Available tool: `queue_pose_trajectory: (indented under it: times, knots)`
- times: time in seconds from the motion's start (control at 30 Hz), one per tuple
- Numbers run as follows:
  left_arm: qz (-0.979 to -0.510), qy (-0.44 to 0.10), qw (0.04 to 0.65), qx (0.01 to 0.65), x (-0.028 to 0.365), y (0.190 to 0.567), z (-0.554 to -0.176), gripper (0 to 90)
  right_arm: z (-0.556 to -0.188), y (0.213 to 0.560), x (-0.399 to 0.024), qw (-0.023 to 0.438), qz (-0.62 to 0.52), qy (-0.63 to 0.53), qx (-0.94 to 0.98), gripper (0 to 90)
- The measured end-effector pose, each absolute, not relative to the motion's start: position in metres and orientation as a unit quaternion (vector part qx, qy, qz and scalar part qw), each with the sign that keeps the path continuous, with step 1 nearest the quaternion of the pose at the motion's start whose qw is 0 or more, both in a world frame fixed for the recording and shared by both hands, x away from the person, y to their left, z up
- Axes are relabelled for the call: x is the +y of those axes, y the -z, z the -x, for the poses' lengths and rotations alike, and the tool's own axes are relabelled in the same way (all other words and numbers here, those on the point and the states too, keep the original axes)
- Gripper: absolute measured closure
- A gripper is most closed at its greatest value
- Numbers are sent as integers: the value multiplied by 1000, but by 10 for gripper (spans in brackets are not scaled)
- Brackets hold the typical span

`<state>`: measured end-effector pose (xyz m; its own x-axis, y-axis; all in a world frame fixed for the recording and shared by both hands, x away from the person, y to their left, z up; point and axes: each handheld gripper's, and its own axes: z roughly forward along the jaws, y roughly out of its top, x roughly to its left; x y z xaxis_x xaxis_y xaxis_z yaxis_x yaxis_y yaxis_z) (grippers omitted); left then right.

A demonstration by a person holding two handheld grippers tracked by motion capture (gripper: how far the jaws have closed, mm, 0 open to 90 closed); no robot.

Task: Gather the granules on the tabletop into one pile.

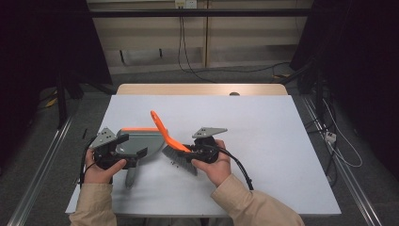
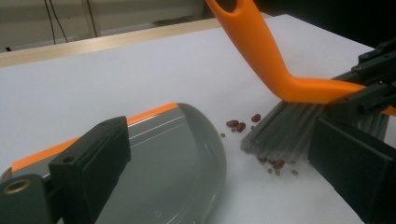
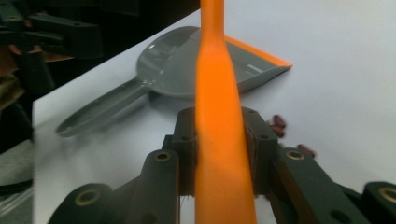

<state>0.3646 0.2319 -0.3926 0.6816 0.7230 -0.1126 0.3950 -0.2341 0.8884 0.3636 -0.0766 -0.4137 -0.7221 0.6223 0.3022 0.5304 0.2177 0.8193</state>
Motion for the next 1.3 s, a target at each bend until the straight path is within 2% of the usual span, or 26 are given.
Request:
queue_pose_trajectory:
  times: [0.13, 0.2, 0.3, 0.4, 0.47, 1.3]
  knots:
    - [-768, -165, 499, 366, 233, 393, -365, 57, -360, 419, -68, 36, -366, -494, 788, 710]
    - [-770, -164, 497, 365, 233, 393, -365, 58, -361, 425, -63, 5, -376, -498, 782, 710]
    - [-769, -163, 498, 366, 232, 394, -366, 57, -363, 431, -56, -11, -387, -497, 777, 709]
    - [-770, -163, 497, 366, 232, 395, -366, 58, -367, 435, -53, 8, -394, -483, 782, 710]
    - [-770, -162, 497, 366, 232, 395, -366, 57, -372, 437, -58, -2, -409, -479, 777, 709]
    - [-772, -165, 494, 363, 230, 395, -365, 59, -374, 438, -105, 27, -455, -462, 761, 705]
